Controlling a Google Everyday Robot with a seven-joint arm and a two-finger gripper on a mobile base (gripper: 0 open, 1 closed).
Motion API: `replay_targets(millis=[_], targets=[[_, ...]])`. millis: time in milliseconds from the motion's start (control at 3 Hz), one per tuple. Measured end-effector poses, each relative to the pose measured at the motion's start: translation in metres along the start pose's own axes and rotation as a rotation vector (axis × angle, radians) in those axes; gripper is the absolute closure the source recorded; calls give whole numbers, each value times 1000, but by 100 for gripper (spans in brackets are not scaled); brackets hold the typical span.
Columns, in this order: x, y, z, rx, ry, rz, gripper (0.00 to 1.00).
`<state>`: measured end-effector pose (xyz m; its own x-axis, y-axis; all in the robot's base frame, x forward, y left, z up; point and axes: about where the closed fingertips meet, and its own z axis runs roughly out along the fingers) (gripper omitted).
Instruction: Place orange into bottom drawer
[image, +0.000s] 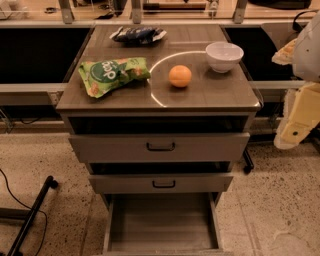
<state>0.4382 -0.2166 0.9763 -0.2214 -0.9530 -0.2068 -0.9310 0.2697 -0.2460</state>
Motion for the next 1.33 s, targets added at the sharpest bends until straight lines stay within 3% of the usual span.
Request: replay_targets(millis=[333,667,1000,1333], targets=[[0,0,0,0,-1,0,0],[-18,-19,19,0,-87,14,0],[-54,-50,59,2,-222,45,0],[-54,-50,59,2,-222,45,0]])
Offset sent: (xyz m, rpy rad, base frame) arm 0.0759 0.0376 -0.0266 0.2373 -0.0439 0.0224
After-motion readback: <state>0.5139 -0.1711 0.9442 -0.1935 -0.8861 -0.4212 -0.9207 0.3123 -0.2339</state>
